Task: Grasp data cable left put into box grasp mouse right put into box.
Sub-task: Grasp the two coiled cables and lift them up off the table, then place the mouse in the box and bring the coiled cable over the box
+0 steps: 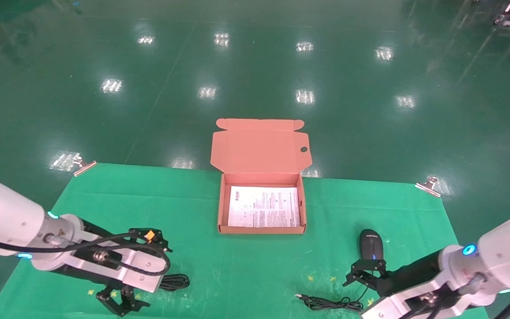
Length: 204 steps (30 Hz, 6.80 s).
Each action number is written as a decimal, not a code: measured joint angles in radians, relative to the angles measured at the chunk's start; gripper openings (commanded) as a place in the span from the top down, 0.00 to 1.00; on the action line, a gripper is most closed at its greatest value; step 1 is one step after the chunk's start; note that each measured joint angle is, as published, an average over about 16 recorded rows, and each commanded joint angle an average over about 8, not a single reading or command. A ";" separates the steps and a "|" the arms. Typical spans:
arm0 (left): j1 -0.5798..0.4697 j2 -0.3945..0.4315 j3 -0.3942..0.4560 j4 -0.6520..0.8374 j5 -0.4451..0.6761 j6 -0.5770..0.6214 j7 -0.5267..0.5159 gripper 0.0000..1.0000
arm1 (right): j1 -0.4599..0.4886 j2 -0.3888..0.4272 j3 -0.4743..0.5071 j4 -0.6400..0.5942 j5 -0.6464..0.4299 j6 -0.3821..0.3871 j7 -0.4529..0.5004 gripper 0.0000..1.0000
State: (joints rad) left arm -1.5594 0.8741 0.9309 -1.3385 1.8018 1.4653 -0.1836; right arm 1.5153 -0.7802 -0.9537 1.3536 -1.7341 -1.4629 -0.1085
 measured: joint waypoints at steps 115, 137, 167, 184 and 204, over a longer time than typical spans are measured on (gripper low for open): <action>-0.141 0.199 -0.043 0.757 0.050 -0.262 0.171 1.00 | -0.038 -0.010 0.133 -0.213 -0.050 0.416 0.227 1.00; -0.265 0.239 -0.080 0.490 0.160 -0.460 -0.010 1.00 | 0.307 -0.369 0.195 -0.483 -0.050 0.559 0.097 1.00; -0.230 0.236 -0.002 0.442 0.437 -0.453 -0.287 1.00 | 0.242 -0.507 0.158 -0.637 -0.018 0.543 0.054 1.00; -0.210 0.217 0.020 0.375 0.532 -0.407 -0.412 1.00 | 0.179 -0.561 0.152 -0.790 0.069 0.538 0.039 1.00; -0.206 0.212 0.021 0.357 0.540 -0.402 -0.426 1.00 | 0.137 -0.586 0.046 -0.938 0.102 0.632 -0.007 0.64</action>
State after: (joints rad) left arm -1.7649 1.0858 0.9515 -0.9813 2.3415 1.0638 -0.6093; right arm 1.6523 -1.3657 -0.9081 0.4152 -1.6323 -0.8312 -0.1153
